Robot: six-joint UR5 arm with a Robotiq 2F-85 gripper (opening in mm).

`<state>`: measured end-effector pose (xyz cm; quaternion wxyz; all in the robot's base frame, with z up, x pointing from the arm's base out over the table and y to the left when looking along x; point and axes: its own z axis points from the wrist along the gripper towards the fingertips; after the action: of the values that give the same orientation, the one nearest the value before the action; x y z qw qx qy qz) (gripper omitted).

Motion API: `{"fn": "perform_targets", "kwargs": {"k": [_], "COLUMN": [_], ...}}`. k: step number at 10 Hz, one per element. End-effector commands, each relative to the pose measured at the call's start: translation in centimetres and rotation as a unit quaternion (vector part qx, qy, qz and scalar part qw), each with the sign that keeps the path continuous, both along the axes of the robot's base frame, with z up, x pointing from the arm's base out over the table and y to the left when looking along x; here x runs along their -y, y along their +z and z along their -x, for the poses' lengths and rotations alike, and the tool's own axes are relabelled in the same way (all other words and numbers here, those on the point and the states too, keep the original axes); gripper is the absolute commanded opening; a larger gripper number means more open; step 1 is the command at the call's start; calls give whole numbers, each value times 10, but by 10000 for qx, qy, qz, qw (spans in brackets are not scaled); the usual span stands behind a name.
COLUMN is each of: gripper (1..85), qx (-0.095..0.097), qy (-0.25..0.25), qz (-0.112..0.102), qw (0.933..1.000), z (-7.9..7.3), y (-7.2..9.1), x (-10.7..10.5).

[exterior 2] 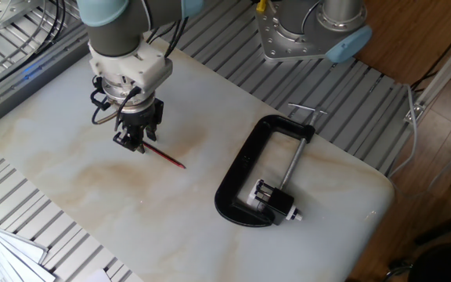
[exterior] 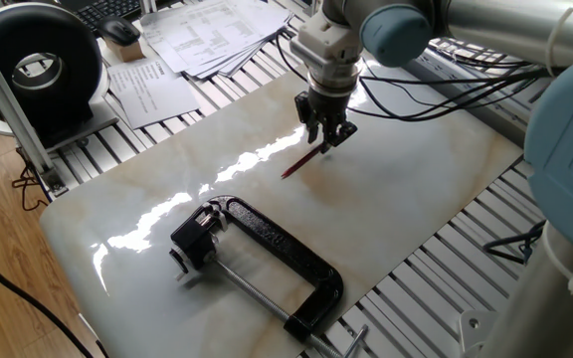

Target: Insert the pencil into the pencil sharpener

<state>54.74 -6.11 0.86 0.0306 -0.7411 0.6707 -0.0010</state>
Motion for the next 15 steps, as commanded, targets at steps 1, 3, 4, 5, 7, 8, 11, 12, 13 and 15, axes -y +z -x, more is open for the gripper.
{"fn": "perform_targets", "kwargs": {"k": [1,3,4,5,7,8,11,12,13,15], "gripper": [343,340,340,323,297,290,220,107,17,17], "qx": [35,83,74,51,36,36,35,56,10,-62], "qy": [-11,10,-5,-4,-3,4,-11,-50,-55,-129], "qz": [-65,-49,-73,-103,-142,-141,-112,-106,-76,21], "qw": [10000,10000,9999,9999,9999,9999,9999,9999,10000,9999], "z": [-1,-6,-6,-5,-3,-3,-3,-3,1,11], "y": [0,-6,-7,-7,-8,-9,-12,-11,-5,12], "x": [-3,-3,-5,-7,-9,-10,-12,-11,-9,-6]}}
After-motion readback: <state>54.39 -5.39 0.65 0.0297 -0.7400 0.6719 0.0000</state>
